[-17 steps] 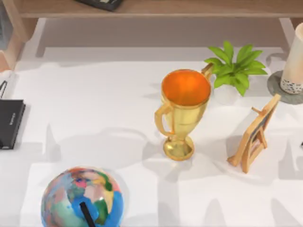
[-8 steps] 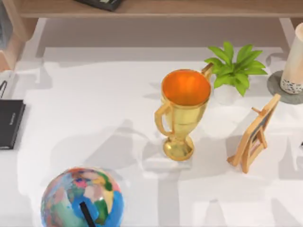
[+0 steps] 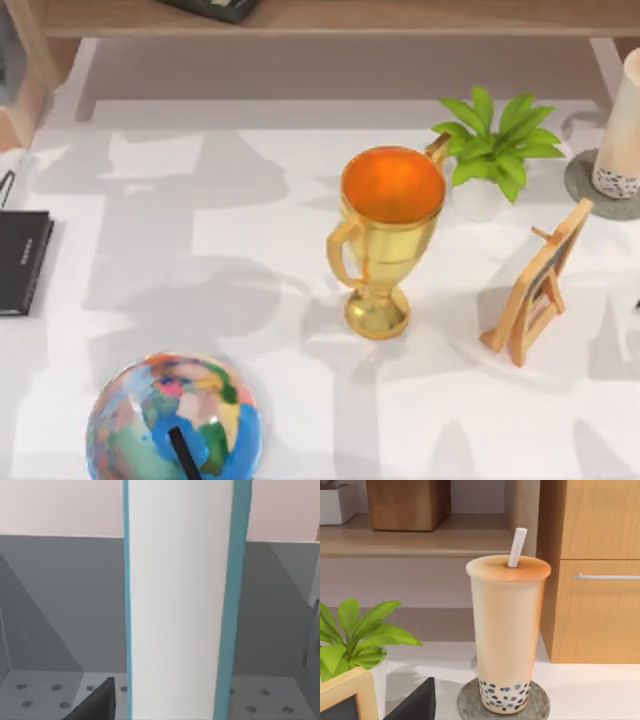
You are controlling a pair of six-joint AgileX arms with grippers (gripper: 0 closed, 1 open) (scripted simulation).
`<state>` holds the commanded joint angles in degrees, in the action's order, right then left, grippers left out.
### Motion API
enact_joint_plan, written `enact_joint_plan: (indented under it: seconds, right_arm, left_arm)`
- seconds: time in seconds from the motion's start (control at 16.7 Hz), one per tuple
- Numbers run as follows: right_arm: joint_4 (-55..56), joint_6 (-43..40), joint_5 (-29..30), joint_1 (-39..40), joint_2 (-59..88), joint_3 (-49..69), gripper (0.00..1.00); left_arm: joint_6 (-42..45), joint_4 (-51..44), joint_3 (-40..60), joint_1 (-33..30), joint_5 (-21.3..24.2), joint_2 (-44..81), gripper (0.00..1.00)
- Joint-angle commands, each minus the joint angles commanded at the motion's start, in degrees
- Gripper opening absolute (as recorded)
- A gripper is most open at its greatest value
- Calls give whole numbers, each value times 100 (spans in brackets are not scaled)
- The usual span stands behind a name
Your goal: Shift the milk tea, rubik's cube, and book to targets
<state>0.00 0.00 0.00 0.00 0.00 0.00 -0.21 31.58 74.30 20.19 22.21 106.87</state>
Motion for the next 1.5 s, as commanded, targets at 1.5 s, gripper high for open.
enact_joint_plan:
  seconds: [1.5]
  right_arm:
    - [0,0,0,0,0,0,100]
  left_arm:
    - [-7,-30,1458,10,43,1383,77]
